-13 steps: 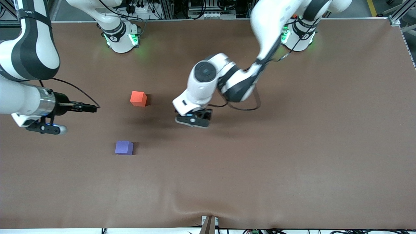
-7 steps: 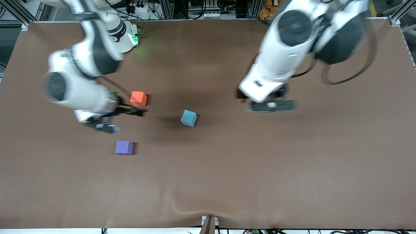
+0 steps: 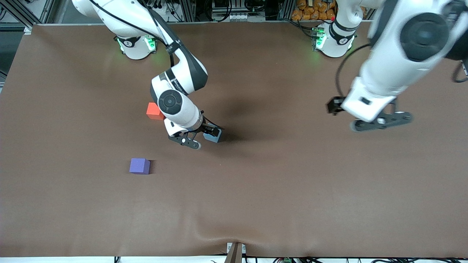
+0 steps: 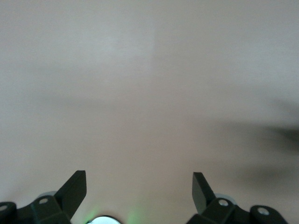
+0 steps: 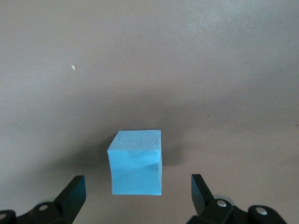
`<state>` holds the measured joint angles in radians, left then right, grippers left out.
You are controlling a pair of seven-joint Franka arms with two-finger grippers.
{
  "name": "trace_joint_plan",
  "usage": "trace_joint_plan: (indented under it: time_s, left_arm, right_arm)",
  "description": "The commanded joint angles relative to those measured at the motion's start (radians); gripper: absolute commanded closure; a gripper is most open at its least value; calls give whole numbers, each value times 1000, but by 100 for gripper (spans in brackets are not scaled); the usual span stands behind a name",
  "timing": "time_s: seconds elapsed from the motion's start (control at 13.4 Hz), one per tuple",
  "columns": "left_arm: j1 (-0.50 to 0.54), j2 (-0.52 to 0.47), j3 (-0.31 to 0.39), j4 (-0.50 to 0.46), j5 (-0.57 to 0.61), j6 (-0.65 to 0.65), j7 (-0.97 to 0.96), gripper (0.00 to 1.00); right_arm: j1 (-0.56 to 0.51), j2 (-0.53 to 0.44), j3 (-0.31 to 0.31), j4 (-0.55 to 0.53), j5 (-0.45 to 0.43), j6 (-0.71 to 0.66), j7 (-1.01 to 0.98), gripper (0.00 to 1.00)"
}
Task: Place blue block between orange and purple blocks
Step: 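Grasp the light-blue cube with the right gripper while the left gripper withdraws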
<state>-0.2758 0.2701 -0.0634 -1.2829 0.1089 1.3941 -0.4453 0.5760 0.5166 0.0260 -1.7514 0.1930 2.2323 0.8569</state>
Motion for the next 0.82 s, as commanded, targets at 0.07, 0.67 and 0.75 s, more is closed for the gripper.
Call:
trace_joint_plan:
  time_s: [0.07, 0.67, 0.75]
  left_arm:
    - [95, -179, -15, -266, 5, 139, 98, 0]
    - [204, -388, -15, -532, -86, 367, 261, 0]
    - [208, -390, -6, -524, -86, 350, 284, 0]
  right_arm:
    - [47, 51, -14, 9, -40, 32, 17, 0]
    - [67, 94, -26, 6, -76, 68, 28, 100]
    - [46, 50, -40, 13, -93, -35, 1, 100]
